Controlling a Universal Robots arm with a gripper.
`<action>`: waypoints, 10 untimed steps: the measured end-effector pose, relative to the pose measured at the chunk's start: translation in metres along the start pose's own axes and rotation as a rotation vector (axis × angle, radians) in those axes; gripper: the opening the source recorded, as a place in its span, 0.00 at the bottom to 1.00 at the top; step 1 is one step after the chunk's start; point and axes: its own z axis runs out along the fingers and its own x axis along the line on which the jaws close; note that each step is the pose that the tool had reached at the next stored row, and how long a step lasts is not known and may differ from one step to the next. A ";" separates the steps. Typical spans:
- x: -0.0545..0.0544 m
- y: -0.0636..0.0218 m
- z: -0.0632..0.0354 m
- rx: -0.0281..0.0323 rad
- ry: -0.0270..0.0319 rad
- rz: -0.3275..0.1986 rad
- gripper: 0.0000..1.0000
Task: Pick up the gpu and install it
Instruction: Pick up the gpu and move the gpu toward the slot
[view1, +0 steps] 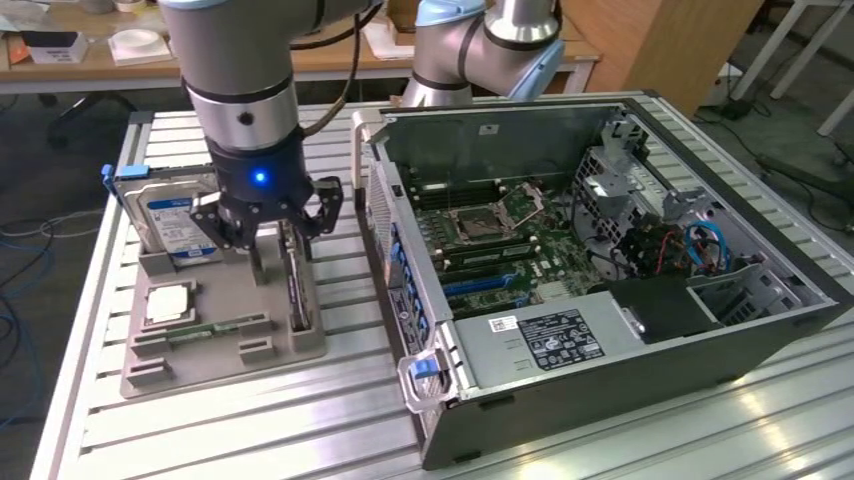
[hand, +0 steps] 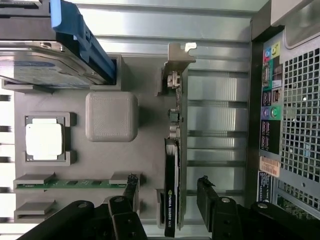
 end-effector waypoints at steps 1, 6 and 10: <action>0.000 -0.0005 0.0017 0.0000 -0.0002 0.000 0.59; 0.000 -0.0025 0.0106 0.0002 -0.0004 0.001 0.59; 0.000 -0.0039 0.0163 0.0010 -0.0007 0.002 0.59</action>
